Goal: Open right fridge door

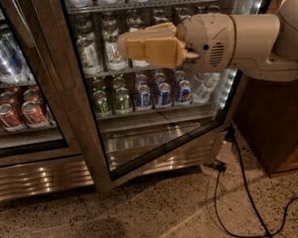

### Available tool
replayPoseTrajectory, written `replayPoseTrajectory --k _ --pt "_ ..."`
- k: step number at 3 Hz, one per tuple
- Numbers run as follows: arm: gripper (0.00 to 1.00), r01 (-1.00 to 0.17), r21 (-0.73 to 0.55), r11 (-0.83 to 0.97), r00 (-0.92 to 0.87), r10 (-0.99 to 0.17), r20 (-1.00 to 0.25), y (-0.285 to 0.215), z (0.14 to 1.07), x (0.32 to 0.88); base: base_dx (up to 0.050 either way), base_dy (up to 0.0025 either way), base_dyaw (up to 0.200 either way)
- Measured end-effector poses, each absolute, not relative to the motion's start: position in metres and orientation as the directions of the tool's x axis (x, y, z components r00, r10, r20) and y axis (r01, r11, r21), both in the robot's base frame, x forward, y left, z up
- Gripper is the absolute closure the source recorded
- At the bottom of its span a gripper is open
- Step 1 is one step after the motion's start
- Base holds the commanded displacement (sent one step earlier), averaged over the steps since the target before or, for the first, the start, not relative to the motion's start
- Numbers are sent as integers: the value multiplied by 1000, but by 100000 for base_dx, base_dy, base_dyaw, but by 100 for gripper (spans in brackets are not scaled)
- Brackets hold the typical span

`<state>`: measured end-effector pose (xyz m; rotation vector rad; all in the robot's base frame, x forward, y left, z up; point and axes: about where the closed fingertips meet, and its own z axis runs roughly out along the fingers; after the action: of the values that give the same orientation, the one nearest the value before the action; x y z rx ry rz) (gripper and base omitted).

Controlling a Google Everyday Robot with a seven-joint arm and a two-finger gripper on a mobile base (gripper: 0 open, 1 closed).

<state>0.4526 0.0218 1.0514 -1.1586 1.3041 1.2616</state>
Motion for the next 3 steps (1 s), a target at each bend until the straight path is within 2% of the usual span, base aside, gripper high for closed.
replayPoseTrajectory --k 1,2,3 --pt "100 -995 101 19 -101 -16 -995 22 1051 453 0 0 0" --pt "100 -990 143 9 -143 0 -990 25 1003 453 0 0 0" --pt "100 -975 223 -8 -223 14 -975 39 929 422 0 0 0"
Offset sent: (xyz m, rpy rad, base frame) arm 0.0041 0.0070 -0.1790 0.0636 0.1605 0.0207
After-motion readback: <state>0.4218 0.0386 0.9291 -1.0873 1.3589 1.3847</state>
